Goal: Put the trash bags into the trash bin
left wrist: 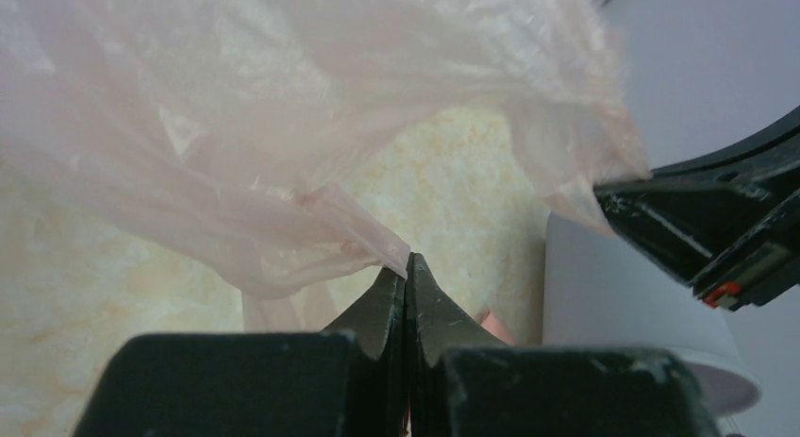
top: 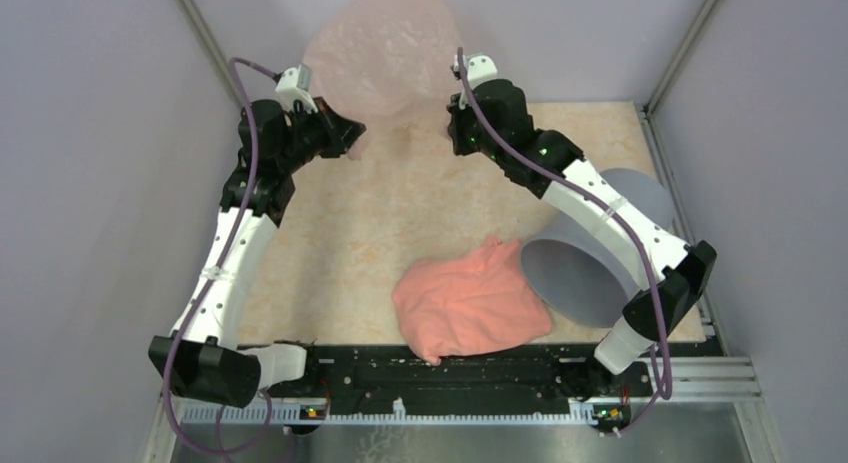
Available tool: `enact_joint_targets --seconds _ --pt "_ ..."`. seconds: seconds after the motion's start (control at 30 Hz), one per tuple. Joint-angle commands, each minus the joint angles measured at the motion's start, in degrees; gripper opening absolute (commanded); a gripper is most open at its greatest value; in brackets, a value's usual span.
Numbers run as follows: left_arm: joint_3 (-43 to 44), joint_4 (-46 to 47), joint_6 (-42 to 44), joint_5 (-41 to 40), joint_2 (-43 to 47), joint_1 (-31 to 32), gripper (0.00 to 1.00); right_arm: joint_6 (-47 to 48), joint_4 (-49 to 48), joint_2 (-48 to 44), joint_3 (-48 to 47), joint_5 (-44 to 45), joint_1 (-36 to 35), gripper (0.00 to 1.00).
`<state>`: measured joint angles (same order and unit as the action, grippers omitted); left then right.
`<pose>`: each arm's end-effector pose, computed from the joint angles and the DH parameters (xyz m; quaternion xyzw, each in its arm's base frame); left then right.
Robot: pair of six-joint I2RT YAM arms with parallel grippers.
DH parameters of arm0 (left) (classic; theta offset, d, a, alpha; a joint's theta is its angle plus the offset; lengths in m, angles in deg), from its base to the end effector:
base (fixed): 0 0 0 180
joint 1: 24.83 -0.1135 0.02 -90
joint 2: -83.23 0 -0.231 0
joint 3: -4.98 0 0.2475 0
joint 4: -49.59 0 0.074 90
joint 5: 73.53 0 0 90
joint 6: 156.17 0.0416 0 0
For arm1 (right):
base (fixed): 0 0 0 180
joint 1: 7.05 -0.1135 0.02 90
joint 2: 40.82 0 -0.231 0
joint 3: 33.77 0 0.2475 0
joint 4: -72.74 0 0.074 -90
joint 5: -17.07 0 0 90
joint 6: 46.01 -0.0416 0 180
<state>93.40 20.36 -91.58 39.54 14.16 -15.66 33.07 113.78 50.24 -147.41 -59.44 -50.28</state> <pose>0.2754 -0.0610 0.3920 0.0215 0.7606 -0.3335 0.5566 0.2699 0.2404 0.4033 -0.1582 0.7930 0.1794 0.5602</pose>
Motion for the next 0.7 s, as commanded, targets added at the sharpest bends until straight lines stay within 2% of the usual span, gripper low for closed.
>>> enact_joint_targets --seconds 0.0,0.07,0.13,0.27,0.37,0.47,0.57,0.67 --pt "11.2 5.8 -0.1 0.8 -1.9 0.8 0.0 3.8 0.0 -2.1 -14.4 2.5 0.3 0.0" --pt "14.3 6.4 0.6 -0.2 -1.7 1.7 0.0 4.1 -2.0 -4.2 -15.6 1.7 0.1 0.0" --pt "13.6 6.9 1.8 -2.3 -0.7 2.6 0.0 4.0 -6.0 -7.8 -12.3 1.0 0.0 0.0" --pt "4.2 5.4 3.1 -7.7 0.8 2.9 0.0 1.4 -15.4 -14.0 7.5 0.6 -0.1 0.0" --pt "-5.8 1.8 2.6 -11.4 -1.9 2.2 0.0 -4.1 -16.4 -9.3 20.4 -2.7 0.2 0.0" --pt "-11.6 -3.1 1.1 -8.1 -5.3 1.2 0.0 -9.3 -15.1 -2.6 28.1 -8.2 0.2 0.0" --pt "-15.1 -2.0 1.6 -8.2 -3.3 1.1 0.0 -10.8 -16.1 -3.6 31.1 -9.6 0.0 0.0" --pt "-13.3 -1.1 2.1 -10.5 0.5 1.1 0.0 -8.4 -11.8 -6.5 25.3 -7.2 0.0 0.0"
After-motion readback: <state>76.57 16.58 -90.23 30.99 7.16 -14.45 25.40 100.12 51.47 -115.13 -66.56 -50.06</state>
